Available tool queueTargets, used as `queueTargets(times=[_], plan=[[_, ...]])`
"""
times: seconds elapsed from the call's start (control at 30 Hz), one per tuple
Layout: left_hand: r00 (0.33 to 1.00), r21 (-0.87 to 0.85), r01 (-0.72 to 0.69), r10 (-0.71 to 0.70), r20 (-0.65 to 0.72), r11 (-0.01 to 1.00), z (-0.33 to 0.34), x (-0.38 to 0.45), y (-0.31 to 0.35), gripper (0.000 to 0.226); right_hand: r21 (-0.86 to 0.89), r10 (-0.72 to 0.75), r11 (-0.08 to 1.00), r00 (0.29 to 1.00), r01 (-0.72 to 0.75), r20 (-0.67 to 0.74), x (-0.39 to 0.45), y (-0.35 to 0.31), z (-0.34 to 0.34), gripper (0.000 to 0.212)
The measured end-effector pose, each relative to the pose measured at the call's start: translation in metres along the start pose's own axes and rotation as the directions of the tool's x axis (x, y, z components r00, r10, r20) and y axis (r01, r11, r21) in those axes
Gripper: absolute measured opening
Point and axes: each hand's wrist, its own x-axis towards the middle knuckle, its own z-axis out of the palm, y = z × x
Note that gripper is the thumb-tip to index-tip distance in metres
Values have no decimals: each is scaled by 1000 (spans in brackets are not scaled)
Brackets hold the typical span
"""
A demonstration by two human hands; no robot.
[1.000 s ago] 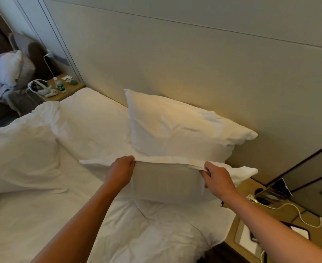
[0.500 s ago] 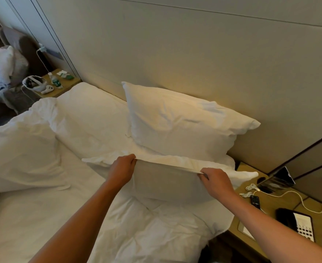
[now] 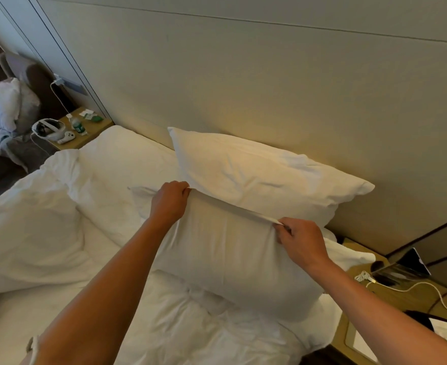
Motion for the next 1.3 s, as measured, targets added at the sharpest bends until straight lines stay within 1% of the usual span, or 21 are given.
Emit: queueTargets(times=[0.13,0.2,0.23,0.27,0.3,0.33,0.4,0.5,0.57,0.63,0.7,0.77,0.8,0.87,0.9,0.93,0.97,1.03,1.13,1.17,1.3], plan=[[1000,5,-11,11,9,1000,18,35,2,33,18,66,998,997,-66,-35,31,15,12,28],[998,-11,33,-33,51,999,43,42,2,31,-19,118,993,993,-118,5,44,25,24,22],[994,-43,75,-71,84,996,59,40,2,31,-69,144,988,988,-140,53,49,31,32,23],[985,-94,133,-121,126,987,74,34,2,37,-140,170,978,979,-153,115,51,36,41,34],[966,-141,210,-184,180,968,89,25,0,48,-209,186,967,966,-147,178,52,39,50,49],[936,-167,302,-258,240,939,104,13,-3,61,-262,179,958,959,-118,220,52,42,60,60],[856,-179,467,-392,337,866,133,-15,-13,80,-302,71,953,968,5,242,53,40,81,70],[752,-221,616,-482,449,756,165,-52,-29,96,-285,-75,946,962,152,263,62,26,113,77],[737,-280,642,-476,479,714,177,-68,-37,101,-278,-112,940,948,199,298,75,16,134,84],[757,-345,633,-460,465,693,186,-78,-43,103,-293,-111,931,936,215,335,93,7,155,94],[756,-398,646,-471,455,651,193,-86,-46,104,-325,-94,920,930,217,355,111,1,175,102],[712,-456,701,-502,491,548,200,-94,-44,106,-373,-85,900,930,226,357,123,-2,193,103],[669,-484,743,-509,541,463,203,-99,-40,108,-394,-90,889,932,233,350,126,-1,200,101],[549,-499,832,-483,682,240,210,-105,-28,114,-401,-121,878,933,260,340,126,5,213,90],[495,-485,862,-456,740,149,213,-107,-21,117,-385,-141,879,925,281,353,125,9,218,82],[463,-473,876,-435,772,92,217,-108,-14,120,-355,-160,884,911,303,380,125,12,220,75],[449,-473,879,-430,783,57,221,-107,-7,122,-318,-183,890,895,327,406,126,15,221,68],[462,-514,858,-437,772,-3,229,-99,4,124,-254,-243,894,876,369,416,136,21,219,57],[518,-613,784,-444,732,-97,238,-74,19,126,-229,-326,876,871,425,368,164,30,208,44],[528,-632,768,-451,720,-109,240,-63,25,127,-229,-337,872,870,432,361,174,32,202,41],[568,-674,733,-468,677,-87,242,2,49,126,-197,-342,887,880,419,330,217,38,173,38]])
